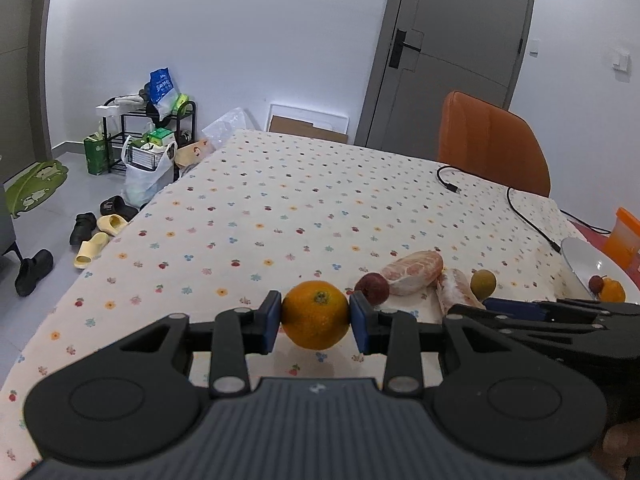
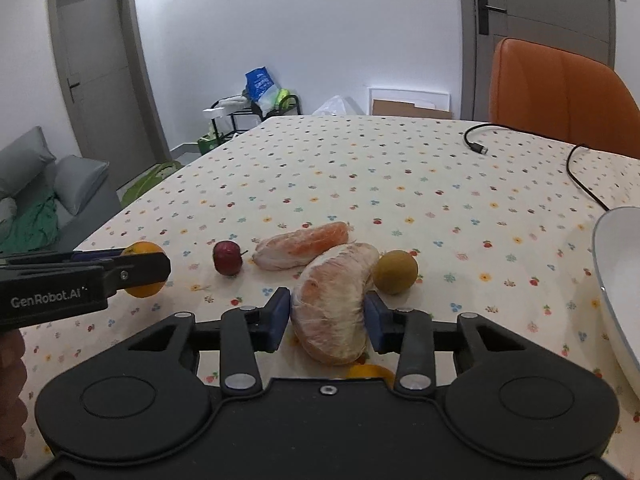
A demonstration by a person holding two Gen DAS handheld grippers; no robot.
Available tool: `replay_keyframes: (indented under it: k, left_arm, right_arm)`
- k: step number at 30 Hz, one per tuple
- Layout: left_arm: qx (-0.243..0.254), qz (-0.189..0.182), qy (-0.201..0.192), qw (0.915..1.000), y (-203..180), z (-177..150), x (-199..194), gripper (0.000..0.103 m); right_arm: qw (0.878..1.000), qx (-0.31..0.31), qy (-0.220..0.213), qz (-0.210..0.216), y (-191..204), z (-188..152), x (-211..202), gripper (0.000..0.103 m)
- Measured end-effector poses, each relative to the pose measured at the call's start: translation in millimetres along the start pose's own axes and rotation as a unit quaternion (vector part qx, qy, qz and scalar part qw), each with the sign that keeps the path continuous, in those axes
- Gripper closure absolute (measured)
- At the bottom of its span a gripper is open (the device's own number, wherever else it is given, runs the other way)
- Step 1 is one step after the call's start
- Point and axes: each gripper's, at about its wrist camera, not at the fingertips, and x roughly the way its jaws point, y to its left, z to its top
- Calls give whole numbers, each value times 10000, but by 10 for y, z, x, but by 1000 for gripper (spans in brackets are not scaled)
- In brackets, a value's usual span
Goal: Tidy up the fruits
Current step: 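Grasp a large orange with the left gripper while the right gripper grasps a peeled pomelo segment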
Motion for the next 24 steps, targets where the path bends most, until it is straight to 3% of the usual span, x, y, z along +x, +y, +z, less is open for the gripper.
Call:
replay_keyframes:
  k: [12,24]
  left_arm:
    - [139,-147,-92,9998,-233,29,-33,68]
    - [367,-380,-95,9986,-527,38,-34,68]
  right_arm:
    - [9984,198,-476,215,-114,47,-349,67]
    - [9964,381,-758,50,-345,6,-641,67]
